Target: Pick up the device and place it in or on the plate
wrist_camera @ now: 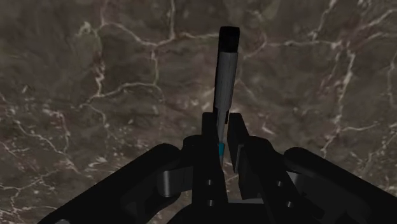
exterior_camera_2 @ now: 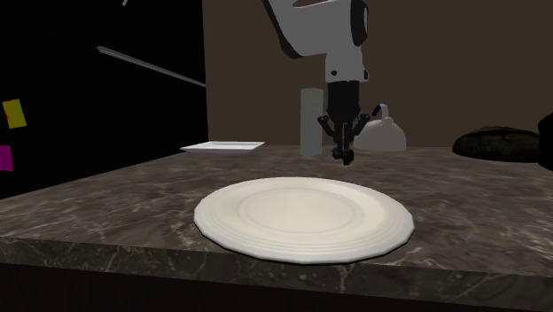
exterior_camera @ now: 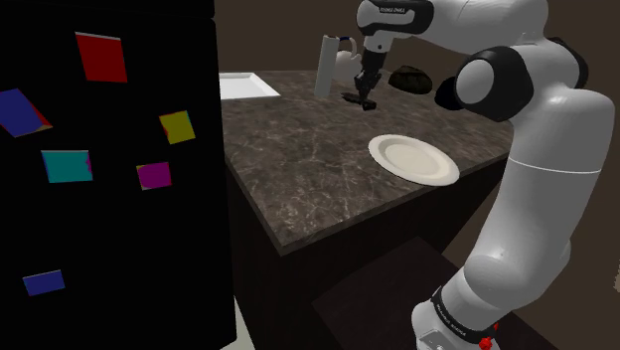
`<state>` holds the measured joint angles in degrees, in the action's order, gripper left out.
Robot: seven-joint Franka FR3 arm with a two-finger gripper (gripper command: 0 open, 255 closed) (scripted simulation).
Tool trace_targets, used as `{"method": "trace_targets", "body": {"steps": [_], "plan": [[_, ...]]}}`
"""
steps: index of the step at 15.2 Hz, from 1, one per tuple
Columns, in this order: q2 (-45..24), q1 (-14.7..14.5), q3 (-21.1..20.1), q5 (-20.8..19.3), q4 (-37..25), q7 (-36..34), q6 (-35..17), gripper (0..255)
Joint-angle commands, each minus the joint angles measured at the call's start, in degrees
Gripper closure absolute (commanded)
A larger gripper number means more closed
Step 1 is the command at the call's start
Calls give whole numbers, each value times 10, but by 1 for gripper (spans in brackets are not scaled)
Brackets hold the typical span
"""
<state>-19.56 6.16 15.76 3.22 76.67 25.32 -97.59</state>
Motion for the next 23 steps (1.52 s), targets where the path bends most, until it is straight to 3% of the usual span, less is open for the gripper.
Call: {"method": "trace_targets", "body": {"steps": [1,16,19,23], "plan": [[-3,1,0,1,-17,1,14,255],[-60,24,1,16,-219,6,159,255],[50,-8,4,-12,-59,-5,108,255],[166,-31,-1,-45,86,-26,75,255]]}}
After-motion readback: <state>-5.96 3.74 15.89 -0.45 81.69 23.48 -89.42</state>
